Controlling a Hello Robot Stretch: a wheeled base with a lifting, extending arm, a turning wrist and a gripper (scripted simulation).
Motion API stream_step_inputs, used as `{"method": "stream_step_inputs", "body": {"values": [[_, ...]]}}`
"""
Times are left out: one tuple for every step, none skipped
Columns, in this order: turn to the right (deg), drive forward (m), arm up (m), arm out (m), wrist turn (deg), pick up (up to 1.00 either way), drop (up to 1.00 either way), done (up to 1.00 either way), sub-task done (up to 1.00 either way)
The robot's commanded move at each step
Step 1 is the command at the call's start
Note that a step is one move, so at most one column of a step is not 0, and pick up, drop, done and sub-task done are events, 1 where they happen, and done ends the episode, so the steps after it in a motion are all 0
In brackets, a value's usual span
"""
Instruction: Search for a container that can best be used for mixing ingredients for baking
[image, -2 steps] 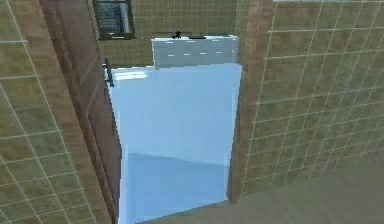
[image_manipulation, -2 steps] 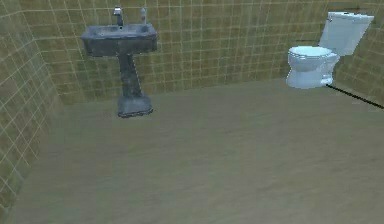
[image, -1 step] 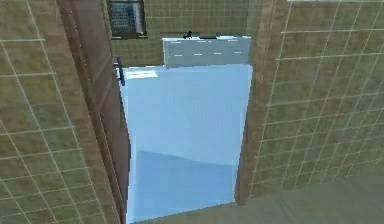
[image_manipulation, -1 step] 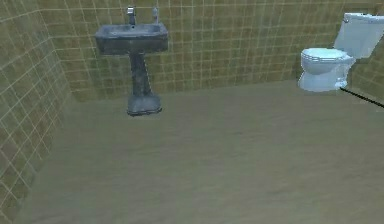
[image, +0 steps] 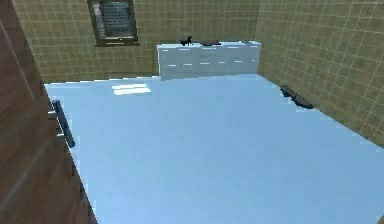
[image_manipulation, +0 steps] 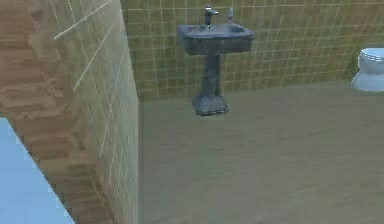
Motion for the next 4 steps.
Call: {"method": "stream_step_inputs", "body": {"values": [[-15.0, 0.0, 0.0, 0.0, 0.0, 0.0, 0.0, 0.0, 0.0], [0.0, 1.0, 0.0, 0.0, 0.0, 0.0, 0.0, 0.0, 0.0], [-6.0, 0.0, 0.0, 0.0, 0.0, 0.0, 0.0, 0.0, 0.0], [0.0, 0.2, 0.0, 0.0, 0.0, 0.0, 0.0, 0.0, 0.0]]}}
